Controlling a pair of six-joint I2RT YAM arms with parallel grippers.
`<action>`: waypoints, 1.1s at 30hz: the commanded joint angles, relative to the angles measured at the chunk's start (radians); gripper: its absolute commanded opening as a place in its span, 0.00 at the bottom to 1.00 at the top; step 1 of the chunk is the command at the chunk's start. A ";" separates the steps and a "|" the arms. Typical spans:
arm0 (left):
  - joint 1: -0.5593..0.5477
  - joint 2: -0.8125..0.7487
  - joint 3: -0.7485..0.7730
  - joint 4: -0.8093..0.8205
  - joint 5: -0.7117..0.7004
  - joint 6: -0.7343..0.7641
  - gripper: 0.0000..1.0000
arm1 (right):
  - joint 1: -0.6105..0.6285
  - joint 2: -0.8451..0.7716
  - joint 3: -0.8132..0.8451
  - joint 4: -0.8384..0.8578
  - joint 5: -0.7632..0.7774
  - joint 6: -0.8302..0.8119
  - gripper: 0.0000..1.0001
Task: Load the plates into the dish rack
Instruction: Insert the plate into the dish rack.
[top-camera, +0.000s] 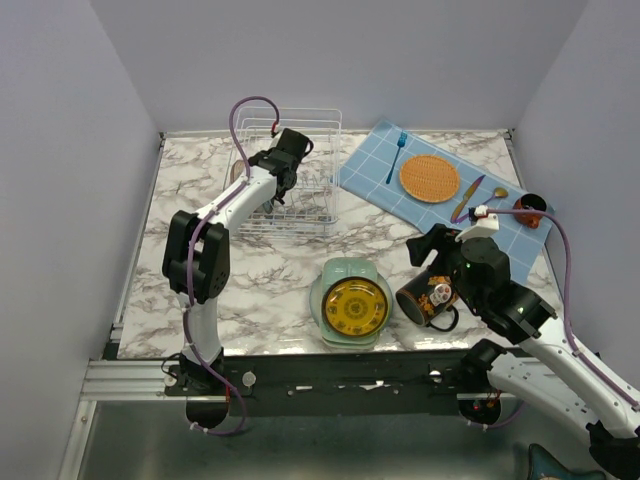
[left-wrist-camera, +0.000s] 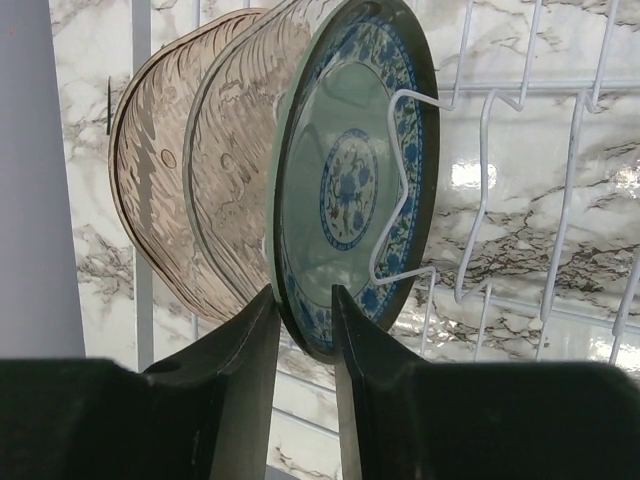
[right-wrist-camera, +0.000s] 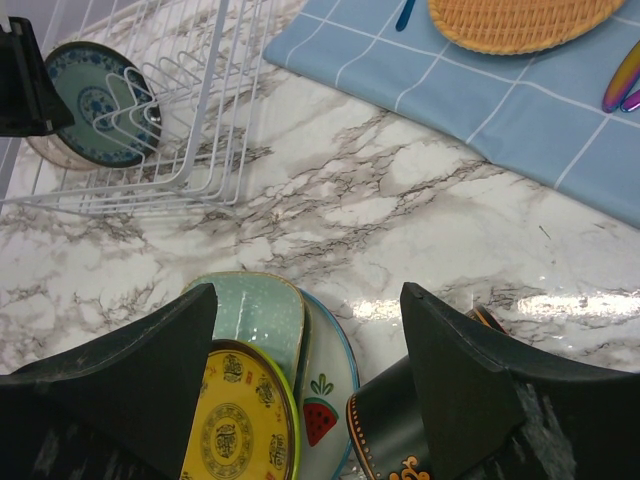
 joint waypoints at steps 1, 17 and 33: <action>0.000 -0.005 0.008 -0.022 -0.030 0.003 0.37 | 0.005 -0.005 -0.013 -0.021 0.005 -0.004 0.83; -0.002 -0.050 0.115 -0.065 -0.059 0.024 0.43 | 0.006 -0.011 -0.026 -0.021 0.005 0.000 0.83; -0.060 -0.290 0.097 0.026 0.083 0.038 0.51 | 0.005 0.114 0.017 -0.021 -0.150 -0.131 0.83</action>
